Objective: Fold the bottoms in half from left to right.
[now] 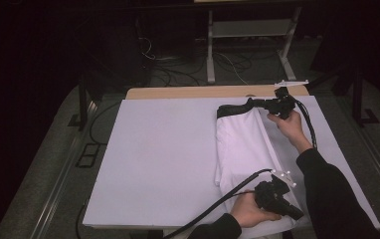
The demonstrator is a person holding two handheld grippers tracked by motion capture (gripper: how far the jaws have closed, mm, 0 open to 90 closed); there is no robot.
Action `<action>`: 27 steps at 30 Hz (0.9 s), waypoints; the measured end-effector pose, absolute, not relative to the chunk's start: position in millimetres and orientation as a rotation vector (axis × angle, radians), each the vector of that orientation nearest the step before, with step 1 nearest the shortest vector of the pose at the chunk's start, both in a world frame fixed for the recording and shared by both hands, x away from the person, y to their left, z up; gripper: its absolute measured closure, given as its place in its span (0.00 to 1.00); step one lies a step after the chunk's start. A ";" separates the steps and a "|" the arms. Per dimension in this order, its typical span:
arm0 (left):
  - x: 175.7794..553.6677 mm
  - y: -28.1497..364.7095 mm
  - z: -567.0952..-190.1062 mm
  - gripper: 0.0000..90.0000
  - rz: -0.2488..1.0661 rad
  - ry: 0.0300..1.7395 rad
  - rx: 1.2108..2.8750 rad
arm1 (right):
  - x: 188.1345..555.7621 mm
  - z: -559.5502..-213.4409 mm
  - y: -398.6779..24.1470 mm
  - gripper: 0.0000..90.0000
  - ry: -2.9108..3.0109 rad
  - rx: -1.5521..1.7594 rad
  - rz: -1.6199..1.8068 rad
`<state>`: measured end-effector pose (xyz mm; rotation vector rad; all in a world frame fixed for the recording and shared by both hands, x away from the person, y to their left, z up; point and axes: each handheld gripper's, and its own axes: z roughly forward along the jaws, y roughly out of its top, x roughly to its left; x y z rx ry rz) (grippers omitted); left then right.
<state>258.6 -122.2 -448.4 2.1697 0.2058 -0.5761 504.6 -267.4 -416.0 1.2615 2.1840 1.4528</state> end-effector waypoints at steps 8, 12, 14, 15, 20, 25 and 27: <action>262.6 -128.2 -451.9 0.97 -0.591 0.240 2.181 | 508.2 -421.8 -269.7 0.95 2.188 1.263 1.432; 264.1 -131.3 -454.1 0.97 -0.596 0.250 2.184 | 509.0 -423.7 -271.9 0.95 2.186 1.257 1.428; 264.7 -133.0 -455.7 0.97 -0.605 0.261 2.185 | 509.4 -424.9 -273.3 0.95 2.188 1.257 1.424; 265.3 -133.4 -456.0 0.97 -0.605 0.256 2.190 | 509.6 -425.5 -273.9 0.95 2.188 1.258 1.422; 265.9 -138.6 -456.9 0.97 -0.618 0.256 2.190 | 510.7 -427.7 -279.9 0.95 2.189 1.274 1.413; 264.3 -139.4 -455.7 0.81 -0.588 0.234 2.167 | 510.8 -430.5 -289.0 0.91 2.180 1.346 1.452; 260.3 -137.7 -453.4 0.68 -0.526 0.229 2.149 | 508.0 -430.9 -291.1 0.85 2.178 1.362 1.457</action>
